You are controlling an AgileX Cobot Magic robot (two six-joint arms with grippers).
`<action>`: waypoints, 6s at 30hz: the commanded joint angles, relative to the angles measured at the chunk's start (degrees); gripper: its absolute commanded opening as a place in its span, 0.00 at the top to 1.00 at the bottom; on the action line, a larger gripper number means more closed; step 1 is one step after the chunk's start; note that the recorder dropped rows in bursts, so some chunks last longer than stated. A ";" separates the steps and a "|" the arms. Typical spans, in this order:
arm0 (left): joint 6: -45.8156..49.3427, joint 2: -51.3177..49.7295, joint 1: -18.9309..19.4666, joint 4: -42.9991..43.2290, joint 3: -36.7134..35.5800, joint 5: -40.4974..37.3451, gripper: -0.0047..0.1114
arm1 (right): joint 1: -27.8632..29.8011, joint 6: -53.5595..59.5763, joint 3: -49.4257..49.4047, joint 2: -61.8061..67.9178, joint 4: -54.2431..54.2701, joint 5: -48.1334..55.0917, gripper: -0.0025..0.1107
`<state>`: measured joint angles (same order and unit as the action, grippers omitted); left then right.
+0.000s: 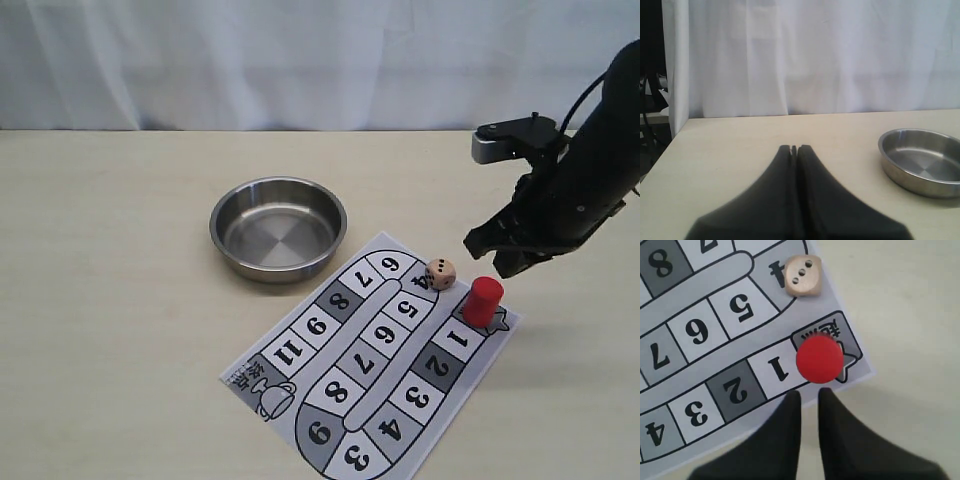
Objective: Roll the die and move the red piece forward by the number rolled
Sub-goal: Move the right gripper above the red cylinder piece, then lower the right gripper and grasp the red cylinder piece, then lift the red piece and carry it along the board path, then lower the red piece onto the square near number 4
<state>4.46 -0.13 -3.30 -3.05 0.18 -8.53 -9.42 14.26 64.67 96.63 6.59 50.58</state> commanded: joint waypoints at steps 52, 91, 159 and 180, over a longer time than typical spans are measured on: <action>-0.29 0.13 -0.09 -0.10 -0.18 0.34 0.96 | -0.04 0.01 -4.96 9.12 1.53 -18.16 0.94; -0.29 0.13 -0.09 -0.10 -0.18 0.34 0.96 | -9.14 -7.60 -11.51 7.71 -3.04 -23.56 0.94; -0.29 0.13 -0.09 -0.10 -0.18 0.34 0.96 | -9.39 13.16 -18.97 3.83 20.84 -28.35 0.94; -0.29 0.13 -0.09 -0.10 -0.18 0.34 0.96 | -19.40 12.10 -28.11 -6.65 14.80 -37.83 0.94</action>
<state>4.46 -0.13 -3.30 -3.05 0.18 -8.53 -28.68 26.27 37.20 89.25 22.80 14.42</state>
